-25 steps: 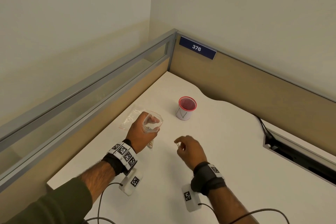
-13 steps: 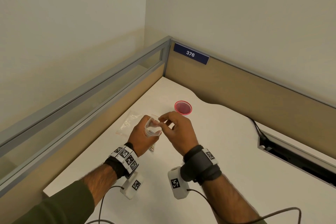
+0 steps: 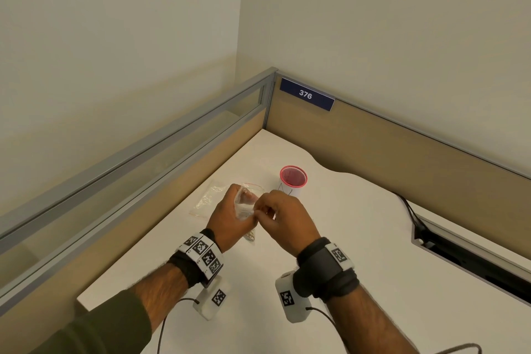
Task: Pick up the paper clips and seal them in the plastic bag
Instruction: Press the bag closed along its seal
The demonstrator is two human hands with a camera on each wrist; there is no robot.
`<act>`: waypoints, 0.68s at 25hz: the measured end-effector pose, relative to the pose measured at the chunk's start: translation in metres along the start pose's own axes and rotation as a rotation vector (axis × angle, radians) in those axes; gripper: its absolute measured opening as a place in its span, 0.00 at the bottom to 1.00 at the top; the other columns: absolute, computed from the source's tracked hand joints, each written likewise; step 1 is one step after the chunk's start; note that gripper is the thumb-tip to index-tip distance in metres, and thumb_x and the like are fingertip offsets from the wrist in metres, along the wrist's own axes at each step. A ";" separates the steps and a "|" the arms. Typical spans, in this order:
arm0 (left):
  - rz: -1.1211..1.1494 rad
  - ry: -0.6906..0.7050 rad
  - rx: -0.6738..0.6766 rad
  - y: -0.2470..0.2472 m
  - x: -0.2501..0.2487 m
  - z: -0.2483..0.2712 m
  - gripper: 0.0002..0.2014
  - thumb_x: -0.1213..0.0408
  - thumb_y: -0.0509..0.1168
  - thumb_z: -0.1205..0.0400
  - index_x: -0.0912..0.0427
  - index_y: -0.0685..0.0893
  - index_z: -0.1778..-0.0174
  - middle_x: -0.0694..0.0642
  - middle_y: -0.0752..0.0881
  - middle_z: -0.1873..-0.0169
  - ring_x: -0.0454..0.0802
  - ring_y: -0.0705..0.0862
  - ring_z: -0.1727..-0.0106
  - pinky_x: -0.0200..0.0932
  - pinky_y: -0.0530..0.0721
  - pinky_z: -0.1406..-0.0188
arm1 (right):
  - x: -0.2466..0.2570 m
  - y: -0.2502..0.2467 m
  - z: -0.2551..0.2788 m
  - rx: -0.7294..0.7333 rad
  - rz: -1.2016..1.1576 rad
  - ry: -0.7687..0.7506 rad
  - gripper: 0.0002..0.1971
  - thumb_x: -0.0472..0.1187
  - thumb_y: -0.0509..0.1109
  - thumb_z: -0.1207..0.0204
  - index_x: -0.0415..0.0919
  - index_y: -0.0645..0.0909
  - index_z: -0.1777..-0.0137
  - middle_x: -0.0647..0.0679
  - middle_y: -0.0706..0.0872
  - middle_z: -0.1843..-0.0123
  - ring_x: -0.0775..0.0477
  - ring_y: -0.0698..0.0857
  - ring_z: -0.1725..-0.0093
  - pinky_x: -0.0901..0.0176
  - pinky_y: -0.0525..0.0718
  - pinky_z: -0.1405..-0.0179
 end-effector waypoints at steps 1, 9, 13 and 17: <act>0.003 -0.003 0.001 -0.001 -0.003 0.002 0.28 0.54 0.80 0.29 0.48 0.74 0.37 0.50 0.86 0.44 0.50 0.87 0.38 0.44 0.90 0.44 | 0.000 -0.003 0.000 -0.026 -0.026 -0.001 0.04 0.42 0.67 0.22 0.47 0.84 0.52 0.52 0.84 0.58 0.53 0.81 0.59 0.53 0.86 0.54; 0.176 -0.031 -0.013 -0.028 0.002 0.014 0.27 0.43 0.76 0.28 0.54 0.86 0.38 0.51 0.91 0.39 0.51 0.88 0.34 0.57 0.83 0.29 | -0.004 -0.016 0.002 -0.111 -0.228 0.041 0.03 0.37 0.69 0.24 0.45 0.83 0.55 0.51 0.87 0.57 0.52 0.84 0.57 0.60 0.87 0.52; 0.237 -0.028 -0.054 -0.032 -0.001 0.008 0.15 0.58 0.77 0.25 0.62 0.88 0.47 0.58 0.93 0.47 0.53 0.91 0.42 0.51 0.87 0.39 | -0.009 -0.015 0.001 -0.110 -0.299 0.070 0.12 0.33 0.67 0.23 0.51 0.81 0.45 0.54 0.87 0.59 0.54 0.85 0.57 0.67 0.85 0.52; 0.245 -0.055 -0.057 -0.039 -0.011 -0.003 0.15 0.60 0.82 0.28 0.63 0.84 0.57 0.56 0.92 0.62 0.49 0.88 0.58 0.47 0.87 0.52 | -0.020 -0.012 -0.001 -0.158 -0.424 0.198 0.08 0.33 0.69 0.23 0.44 0.85 0.47 0.51 0.89 0.58 0.53 0.85 0.60 0.65 0.87 0.58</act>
Point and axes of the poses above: each hand's wrist, its own z-axis away from the middle knuckle, its own y-axis out of the palm, x = y × z, the point moved 1 cm from there along -z, towards the middle knuckle
